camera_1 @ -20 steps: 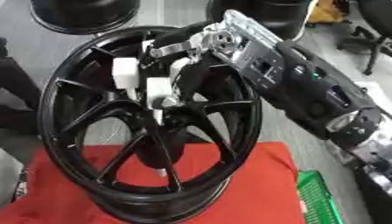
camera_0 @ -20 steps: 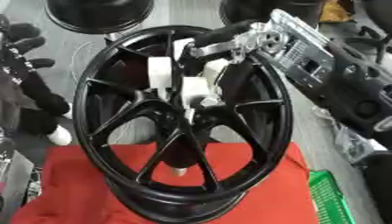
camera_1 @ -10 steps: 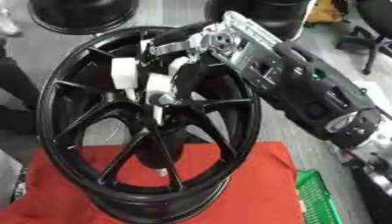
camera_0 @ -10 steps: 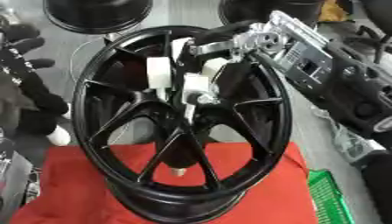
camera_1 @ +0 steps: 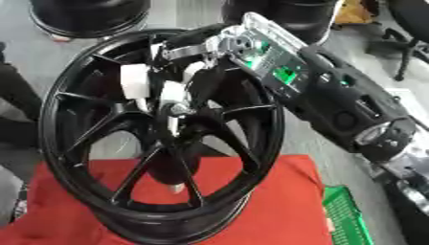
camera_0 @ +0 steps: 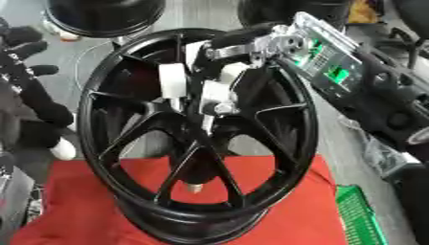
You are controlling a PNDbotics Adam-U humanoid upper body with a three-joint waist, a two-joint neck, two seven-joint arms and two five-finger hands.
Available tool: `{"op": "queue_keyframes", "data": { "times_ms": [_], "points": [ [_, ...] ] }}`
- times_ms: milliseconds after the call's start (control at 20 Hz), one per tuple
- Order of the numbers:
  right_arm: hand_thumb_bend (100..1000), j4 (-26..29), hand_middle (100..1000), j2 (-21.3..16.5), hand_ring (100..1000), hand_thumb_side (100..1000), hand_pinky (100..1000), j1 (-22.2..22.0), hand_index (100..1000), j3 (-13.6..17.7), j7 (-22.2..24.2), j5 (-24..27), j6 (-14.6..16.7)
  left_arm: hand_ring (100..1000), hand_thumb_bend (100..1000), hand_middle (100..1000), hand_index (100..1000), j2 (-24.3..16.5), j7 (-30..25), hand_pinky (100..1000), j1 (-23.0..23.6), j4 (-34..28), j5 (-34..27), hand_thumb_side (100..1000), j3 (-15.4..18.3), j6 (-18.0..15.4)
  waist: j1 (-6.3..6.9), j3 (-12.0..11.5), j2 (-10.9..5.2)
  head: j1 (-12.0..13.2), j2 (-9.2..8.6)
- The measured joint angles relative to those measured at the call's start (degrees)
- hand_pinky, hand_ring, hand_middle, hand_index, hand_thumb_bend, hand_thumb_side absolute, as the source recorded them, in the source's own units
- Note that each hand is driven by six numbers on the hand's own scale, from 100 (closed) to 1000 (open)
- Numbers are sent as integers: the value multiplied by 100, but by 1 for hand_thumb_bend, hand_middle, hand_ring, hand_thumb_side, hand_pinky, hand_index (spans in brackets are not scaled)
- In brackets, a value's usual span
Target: Pull the pin out of the wheel hub.
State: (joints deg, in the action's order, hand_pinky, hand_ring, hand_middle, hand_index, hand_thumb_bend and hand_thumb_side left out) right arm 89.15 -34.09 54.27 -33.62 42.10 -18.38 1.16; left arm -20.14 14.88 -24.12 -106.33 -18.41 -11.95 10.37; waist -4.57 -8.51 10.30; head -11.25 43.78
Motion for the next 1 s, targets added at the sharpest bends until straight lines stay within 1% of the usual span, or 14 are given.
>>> {"op": "queue_keyframes", "data": {
  "times_ms": [200, 350, 500, 800, 1000],
  "points": [
    [235, 71, 420, -58, 629, 329, 711, 23, 617, 13, -120, 35, -28, 812, 154, 705, 712, 0, -3, 656, 1, 0, 4, 741, -20, 3, 0, 1, 0, -24, 0],
    [197, 107, 414, -103, 623, 325, 710, 53, 612, 45, -199, 53, -55, 812, 153, 705, 712, 0, -14, 655, 1, 0, 9, 742, -21, 14, 0, 1, 0, -40, 0],
    [179, 143, 409, -151, 619, 315, 710, 67, 606, 100, -310, 102, -101, 813, 153, 705, 712, 0, -24, 655, 1, 0, 19, 741, -21, 24, -1, 1, -1, -46, 0],
    [167, 266, 397, -219, 611, 306, 709, 82, 588, 215, -497, 215, -179, 815, 152, 706, 712, 0, -26, 655, 1, 0, 25, 741, -21, 26, -2, -1, -1, -55, 0],
    [153, 363, 387, -333, 602, 292, 706, 121, 576, 300, -589, 339, -237, 816, 152, 706, 712, 0, -40, 654, 1, 0, 30, 742, -21, 36, -18, 0, -3, -57, 0]
  ]
}}
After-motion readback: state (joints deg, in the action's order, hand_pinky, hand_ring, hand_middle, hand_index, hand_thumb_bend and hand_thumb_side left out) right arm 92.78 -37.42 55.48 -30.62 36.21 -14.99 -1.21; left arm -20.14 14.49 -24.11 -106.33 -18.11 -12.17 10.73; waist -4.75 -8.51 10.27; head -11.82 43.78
